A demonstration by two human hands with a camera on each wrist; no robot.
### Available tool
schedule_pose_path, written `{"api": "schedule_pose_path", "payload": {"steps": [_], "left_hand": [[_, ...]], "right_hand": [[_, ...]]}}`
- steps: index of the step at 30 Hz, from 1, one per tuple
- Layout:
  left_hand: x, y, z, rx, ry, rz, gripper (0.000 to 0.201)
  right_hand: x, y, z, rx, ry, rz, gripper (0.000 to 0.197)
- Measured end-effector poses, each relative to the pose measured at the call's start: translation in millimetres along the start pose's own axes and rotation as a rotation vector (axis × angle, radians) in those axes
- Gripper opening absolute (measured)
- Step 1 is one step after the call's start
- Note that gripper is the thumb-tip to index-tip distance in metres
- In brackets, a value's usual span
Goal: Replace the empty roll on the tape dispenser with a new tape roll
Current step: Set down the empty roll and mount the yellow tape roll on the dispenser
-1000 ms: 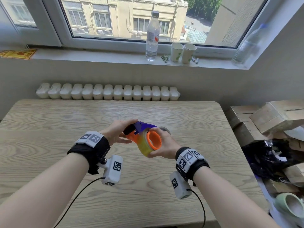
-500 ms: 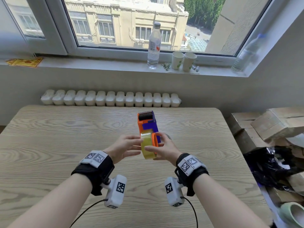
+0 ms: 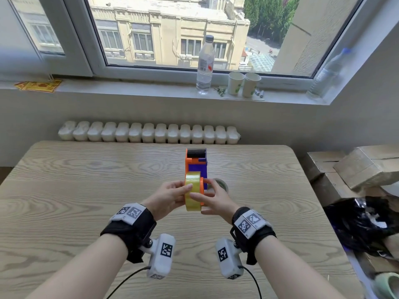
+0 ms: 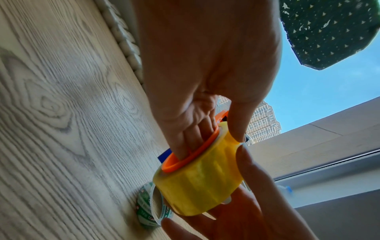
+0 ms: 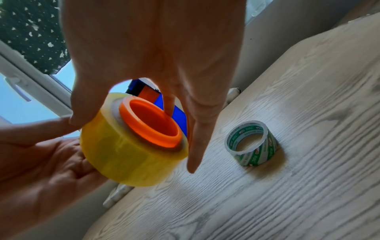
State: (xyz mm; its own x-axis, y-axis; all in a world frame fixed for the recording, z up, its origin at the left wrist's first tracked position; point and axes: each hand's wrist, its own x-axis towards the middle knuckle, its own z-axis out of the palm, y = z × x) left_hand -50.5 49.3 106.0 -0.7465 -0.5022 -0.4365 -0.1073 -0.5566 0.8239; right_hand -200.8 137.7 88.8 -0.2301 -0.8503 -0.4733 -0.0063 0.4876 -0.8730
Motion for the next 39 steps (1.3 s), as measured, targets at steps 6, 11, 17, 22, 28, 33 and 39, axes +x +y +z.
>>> {"api": "schedule_pose_path", "payload": {"steps": [6,11,17,22,28,33,39], "left_hand": [[0,0,0,0.022,-0.007,0.018,0.035],[1,-1,2,0.055,-0.003,0.018,0.035],[2,1,4,0.032,0.006,0.042,0.036],[5,4,3,0.027,0.021,0.058,0.038],[9,2,7,0.006,0.034,0.065,0.036],[8,0,11,0.020,0.035,0.069,0.032],[8,-2,12,0.048,0.043,0.084,0.032]], "right_hand": [[-3,-11,-4,-0.260,0.141,-0.197,0.090],[-3,-16,-6,-0.470,0.136,-0.334,0.078],[-5,-15,-5,-0.535,0.156,-0.377,0.069],[-10,-13,-2,-0.511,0.170,-0.417,0.055],[-13,-12,-2,-0.443,0.216,-0.460,0.042],[-5,-10,-4,-0.293,0.284,-0.365,0.044],[1,-12,-2,-0.143,0.285,-0.285,0.045]]}}
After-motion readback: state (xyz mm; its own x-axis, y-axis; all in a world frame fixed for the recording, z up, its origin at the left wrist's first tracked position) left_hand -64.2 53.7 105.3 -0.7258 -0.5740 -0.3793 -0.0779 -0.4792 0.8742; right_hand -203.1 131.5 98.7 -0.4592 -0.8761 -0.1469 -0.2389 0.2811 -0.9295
